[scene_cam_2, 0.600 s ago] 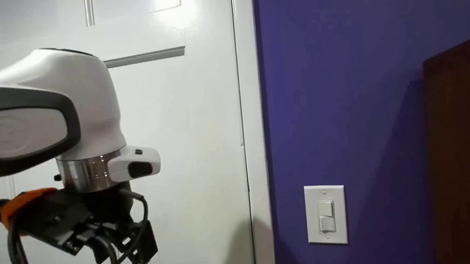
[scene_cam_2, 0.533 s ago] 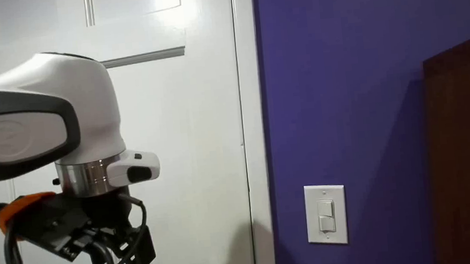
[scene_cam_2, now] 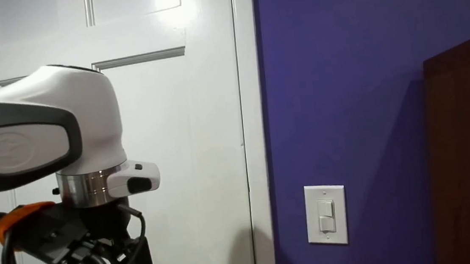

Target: Turn the top silver lock on the door to the right

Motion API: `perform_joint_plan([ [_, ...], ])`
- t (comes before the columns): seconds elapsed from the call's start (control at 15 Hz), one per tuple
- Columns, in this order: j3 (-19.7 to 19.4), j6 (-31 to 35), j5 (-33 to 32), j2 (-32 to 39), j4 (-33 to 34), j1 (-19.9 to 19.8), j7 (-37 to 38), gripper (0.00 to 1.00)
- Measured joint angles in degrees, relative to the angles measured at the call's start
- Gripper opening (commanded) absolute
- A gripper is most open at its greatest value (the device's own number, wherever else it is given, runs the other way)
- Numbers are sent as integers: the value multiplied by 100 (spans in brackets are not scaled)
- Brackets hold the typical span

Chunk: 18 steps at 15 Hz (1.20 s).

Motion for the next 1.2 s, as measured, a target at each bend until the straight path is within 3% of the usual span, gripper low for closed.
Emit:
perform_joint_plan([
  [0.27, 75, -114, -99, 202, 107, -45, 37, 100],
  [0.67, 438, -64, -770, 894, 148, -259, 72, 100],
  [1.2, 261, 111, -674, 1356, 202, -145, -147, 100],
])
